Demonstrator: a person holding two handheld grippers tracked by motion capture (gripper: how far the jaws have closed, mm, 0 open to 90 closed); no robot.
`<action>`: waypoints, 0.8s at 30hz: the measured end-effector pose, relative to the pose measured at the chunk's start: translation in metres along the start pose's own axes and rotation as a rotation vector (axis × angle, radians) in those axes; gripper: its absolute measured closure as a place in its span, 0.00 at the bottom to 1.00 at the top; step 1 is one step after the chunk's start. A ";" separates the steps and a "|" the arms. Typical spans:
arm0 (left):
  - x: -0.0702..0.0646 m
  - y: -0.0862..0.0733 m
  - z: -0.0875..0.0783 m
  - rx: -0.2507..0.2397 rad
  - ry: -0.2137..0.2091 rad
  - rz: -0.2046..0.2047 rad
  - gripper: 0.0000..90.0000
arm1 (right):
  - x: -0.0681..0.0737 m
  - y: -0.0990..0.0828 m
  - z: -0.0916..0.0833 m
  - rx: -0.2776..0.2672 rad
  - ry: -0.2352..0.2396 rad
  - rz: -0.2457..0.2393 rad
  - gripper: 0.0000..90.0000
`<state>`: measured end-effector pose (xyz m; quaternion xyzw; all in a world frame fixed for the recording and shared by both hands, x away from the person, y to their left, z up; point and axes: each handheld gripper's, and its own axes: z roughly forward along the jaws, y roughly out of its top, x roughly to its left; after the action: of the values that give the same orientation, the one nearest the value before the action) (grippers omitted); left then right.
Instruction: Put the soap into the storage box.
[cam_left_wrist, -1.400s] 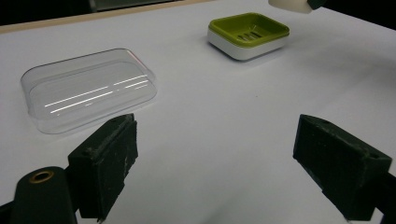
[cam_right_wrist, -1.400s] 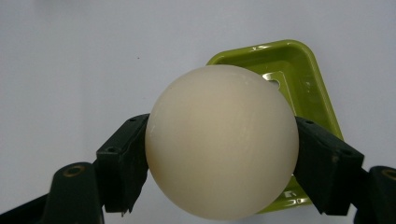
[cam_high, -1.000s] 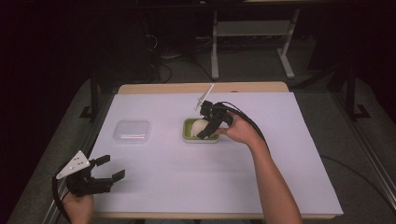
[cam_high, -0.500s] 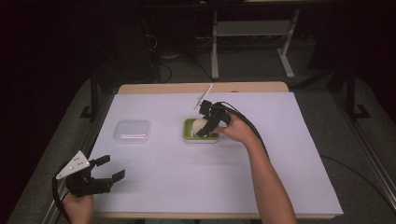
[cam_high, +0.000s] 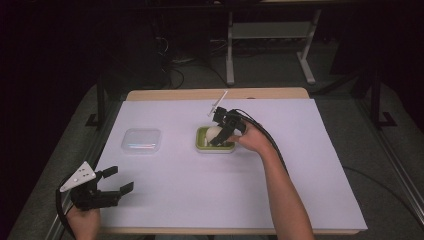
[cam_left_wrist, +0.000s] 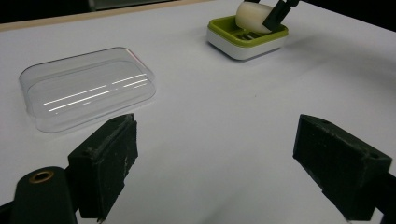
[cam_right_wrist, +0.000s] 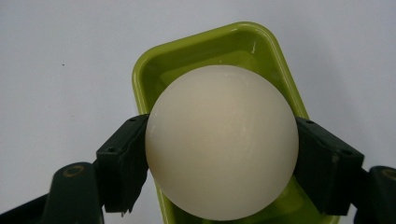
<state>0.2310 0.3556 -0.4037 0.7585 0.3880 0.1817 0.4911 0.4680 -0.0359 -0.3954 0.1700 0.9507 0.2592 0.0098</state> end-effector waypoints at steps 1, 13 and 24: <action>0.000 0.000 0.000 -0.002 0.000 -0.001 0.15 | 0.000 0.000 0.000 0.004 -0.003 0.000 0.27; -0.001 0.000 0.001 0.002 -0.002 0.005 0.15 | 0.000 0.001 0.005 0.015 -0.010 0.004 0.27; -0.001 0.000 0.001 0.003 -0.002 0.005 0.15 | -0.001 0.001 0.008 0.019 -0.010 0.011 0.27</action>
<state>0.2310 0.3545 -0.4035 0.7604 0.3857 0.1817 0.4900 0.4703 -0.0322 -0.4019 0.1765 0.9521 0.2493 0.0114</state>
